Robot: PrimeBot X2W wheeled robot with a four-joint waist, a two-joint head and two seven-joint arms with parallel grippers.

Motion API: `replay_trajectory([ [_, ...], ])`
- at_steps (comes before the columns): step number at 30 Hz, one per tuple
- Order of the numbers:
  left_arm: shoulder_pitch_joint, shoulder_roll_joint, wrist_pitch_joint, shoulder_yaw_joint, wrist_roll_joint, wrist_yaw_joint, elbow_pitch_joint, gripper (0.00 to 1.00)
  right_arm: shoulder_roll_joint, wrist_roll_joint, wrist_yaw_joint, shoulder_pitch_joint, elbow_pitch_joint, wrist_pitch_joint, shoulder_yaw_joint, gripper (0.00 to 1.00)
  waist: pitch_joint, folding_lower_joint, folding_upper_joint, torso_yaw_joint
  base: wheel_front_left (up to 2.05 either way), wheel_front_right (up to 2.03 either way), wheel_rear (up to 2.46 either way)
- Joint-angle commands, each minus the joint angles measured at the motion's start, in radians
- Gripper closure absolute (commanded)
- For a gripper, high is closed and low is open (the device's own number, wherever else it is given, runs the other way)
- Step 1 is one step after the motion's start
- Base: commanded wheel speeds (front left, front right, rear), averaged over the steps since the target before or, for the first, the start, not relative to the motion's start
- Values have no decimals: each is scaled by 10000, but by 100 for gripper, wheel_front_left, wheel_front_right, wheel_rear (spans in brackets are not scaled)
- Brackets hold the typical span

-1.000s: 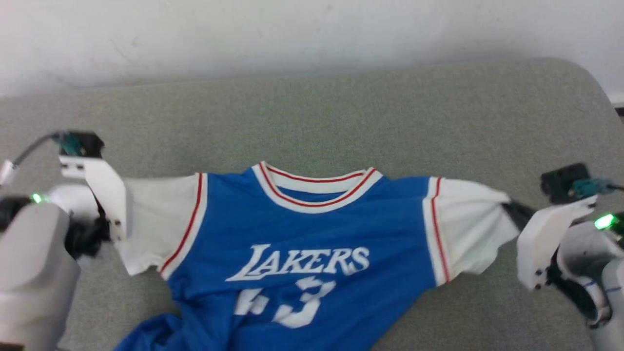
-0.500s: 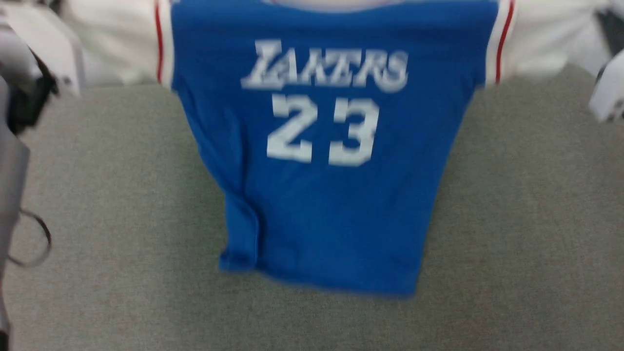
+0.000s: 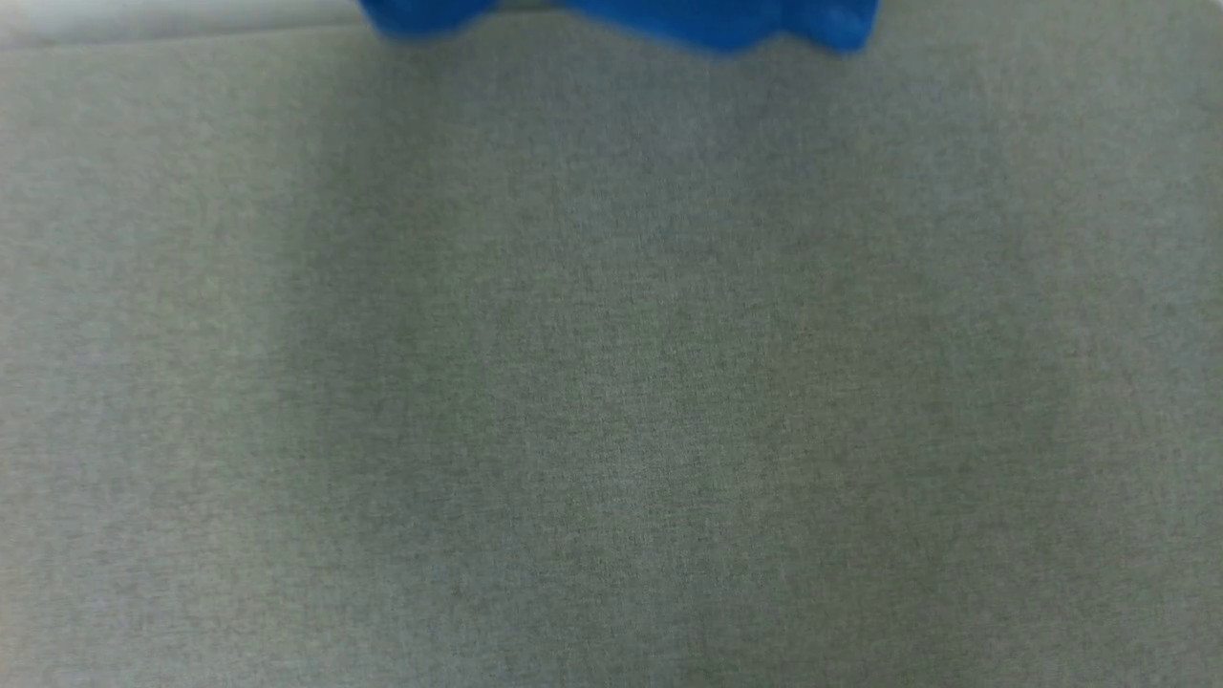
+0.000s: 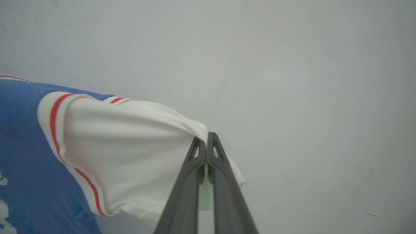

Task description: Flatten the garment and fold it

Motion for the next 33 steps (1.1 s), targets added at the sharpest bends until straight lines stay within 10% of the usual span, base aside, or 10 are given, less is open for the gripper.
replay_trajectory([
  [1,-111,44,-97,26,21,-49,135,100,6,45,-23,-103,179,-128,91,100,371,-4,0,-60,0,0,0],
  [18,2357,-1026,-1198,656,-1682,-503,1740,100,499,1991,-23,1197,2314,-1202,2716,100,-8,-4,0,131,0,0,0],
  [25,5255,-999,-1905,1247,-2421,-210,1144,100,-66,2976,-23,3839,1189,-1624,3341,100,-1566,-4,0,242,0,0,0],
  [33,10463,-754,-1499,1708,-2982,1114,-2291,100,-678,3206,-23,8140,-1776,-982,2230,100,-2731,-4,0,235,0,0,0],
])
